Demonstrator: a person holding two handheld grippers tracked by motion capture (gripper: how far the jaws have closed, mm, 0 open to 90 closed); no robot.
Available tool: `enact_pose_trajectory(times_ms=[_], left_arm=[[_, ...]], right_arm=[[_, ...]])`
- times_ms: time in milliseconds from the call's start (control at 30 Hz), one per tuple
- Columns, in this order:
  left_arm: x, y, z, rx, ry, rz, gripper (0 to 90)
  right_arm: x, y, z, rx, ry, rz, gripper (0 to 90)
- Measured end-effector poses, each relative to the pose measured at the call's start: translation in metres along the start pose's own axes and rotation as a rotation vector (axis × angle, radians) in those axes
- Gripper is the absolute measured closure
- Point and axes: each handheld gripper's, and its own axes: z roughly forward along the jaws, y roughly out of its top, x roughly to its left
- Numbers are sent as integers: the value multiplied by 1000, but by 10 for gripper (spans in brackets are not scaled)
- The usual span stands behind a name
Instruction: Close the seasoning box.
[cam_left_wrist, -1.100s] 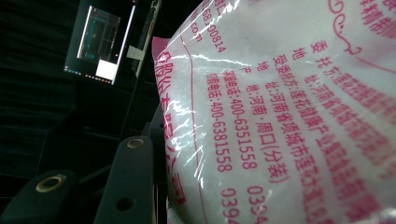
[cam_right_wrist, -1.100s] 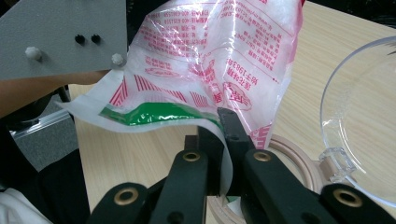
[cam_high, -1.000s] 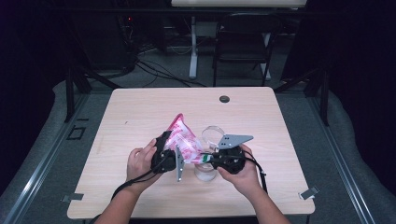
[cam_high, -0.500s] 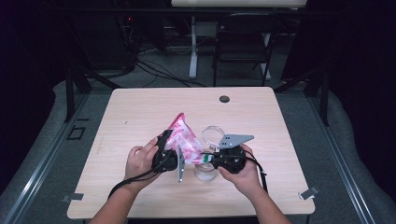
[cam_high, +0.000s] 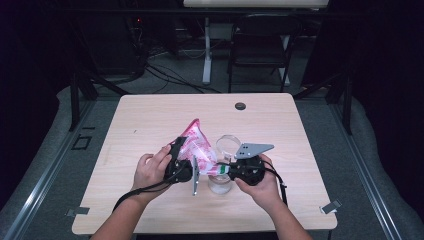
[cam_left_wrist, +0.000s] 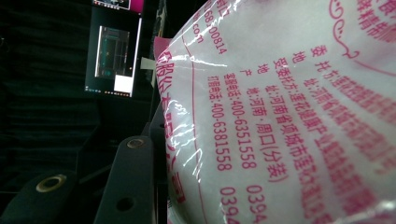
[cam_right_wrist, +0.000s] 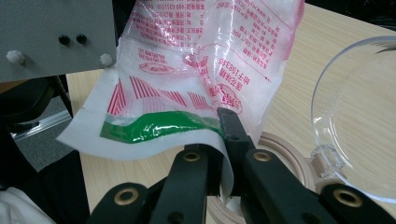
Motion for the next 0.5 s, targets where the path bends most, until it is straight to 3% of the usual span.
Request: enact_pose_trajectory(times_ms=[500], left_arm=[[3,1,-3,-10,7,29,607]], right_arm=[[1,0,-1,3,-10,-2,900]])
